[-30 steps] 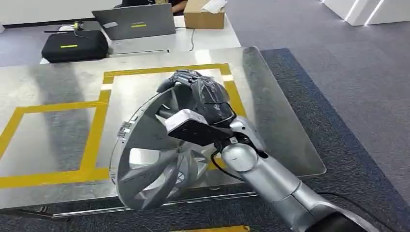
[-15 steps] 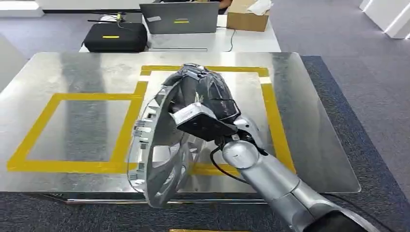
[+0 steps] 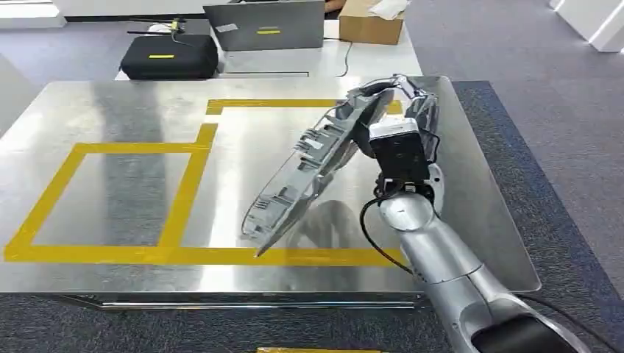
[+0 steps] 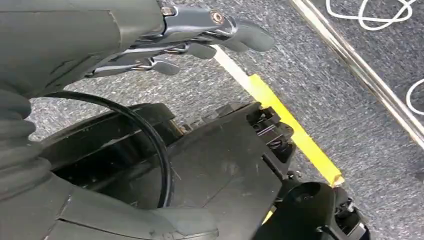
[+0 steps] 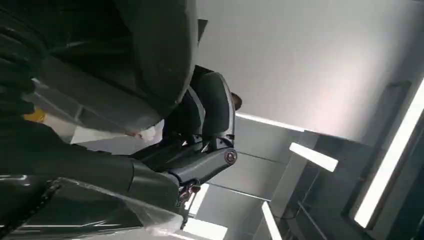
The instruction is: Take the parts from the cabinet and place them on the table.
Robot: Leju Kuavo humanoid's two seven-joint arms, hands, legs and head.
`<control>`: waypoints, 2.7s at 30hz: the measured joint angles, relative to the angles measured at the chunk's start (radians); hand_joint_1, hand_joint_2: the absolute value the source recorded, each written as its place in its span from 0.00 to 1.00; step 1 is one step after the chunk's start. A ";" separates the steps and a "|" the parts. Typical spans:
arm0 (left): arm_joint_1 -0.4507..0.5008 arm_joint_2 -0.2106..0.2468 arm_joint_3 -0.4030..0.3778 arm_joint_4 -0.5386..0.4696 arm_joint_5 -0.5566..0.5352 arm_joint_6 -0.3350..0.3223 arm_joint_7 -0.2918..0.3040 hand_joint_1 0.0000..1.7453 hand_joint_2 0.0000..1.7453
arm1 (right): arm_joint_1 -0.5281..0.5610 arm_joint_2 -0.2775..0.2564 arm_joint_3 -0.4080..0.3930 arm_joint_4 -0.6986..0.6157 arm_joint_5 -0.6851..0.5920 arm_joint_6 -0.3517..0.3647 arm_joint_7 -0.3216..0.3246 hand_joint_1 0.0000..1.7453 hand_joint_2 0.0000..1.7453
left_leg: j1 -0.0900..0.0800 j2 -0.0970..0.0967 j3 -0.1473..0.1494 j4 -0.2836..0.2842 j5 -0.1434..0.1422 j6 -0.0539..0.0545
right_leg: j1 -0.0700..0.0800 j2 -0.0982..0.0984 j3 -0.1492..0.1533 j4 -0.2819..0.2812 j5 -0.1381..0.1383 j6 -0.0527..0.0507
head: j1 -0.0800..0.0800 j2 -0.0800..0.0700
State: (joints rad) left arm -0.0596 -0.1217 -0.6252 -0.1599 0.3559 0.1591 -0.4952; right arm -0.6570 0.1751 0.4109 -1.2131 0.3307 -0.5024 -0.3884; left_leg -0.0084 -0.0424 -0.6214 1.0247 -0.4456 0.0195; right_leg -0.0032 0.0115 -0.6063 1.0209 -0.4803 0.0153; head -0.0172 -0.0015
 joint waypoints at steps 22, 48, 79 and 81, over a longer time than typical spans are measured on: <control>-0.003 -0.002 0.000 0.000 0.010 0.021 0.008 0.00 1.00 | 0.006 -0.041 -0.277 0.412 0.012 -0.164 -0.183 1.00 1.00 | -0.002 0.018 0.047 0.000 -0.023 -0.002 | 0.000 0.017 0.046 -0.006 -0.011 -0.001 | 0.001 0.000; -0.012 0.012 -0.011 0.000 0.010 -0.025 0.013 0.00 1.00 | 0.296 -0.103 -0.119 0.217 0.548 -0.002 0.025 1.00 1.00 | -0.002 0.011 0.024 0.001 -0.013 -0.001 | -0.001 0.008 0.025 -0.005 -0.007 -0.002 | 0.000 0.000; -0.034 0.036 -0.032 0.000 -0.008 -0.045 0.095 0.00 1.00 | 0.058 -0.053 0.055 0.422 0.653 -0.077 0.272 0.00 0.00 | -0.002 0.008 0.022 0.001 -0.012 -0.001 | -0.002 0.005 0.024 -0.005 -0.007 -0.001 | 0.000 0.000; -0.034 0.036 -0.032 0.000 -0.009 -0.043 0.097 0.00 1.00 | 0.041 -0.051 0.048 0.452 0.656 -0.110 0.281 0.00 0.00 | -0.002 0.008 0.022 0.001 -0.012 -0.001 | -0.002 0.005 0.024 -0.005 -0.007 -0.001 | 0.000 0.000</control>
State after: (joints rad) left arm -0.0939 -0.0858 -0.6577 -0.1602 0.3472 0.1164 -0.3983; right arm -0.6161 0.1244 0.4593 -0.7615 0.9869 -0.6125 -0.1076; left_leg -0.0102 -0.0341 -0.5996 1.0253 -0.4572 0.0187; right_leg -0.0049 0.0161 -0.5824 1.0155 -0.4874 0.0138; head -0.0172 -0.0015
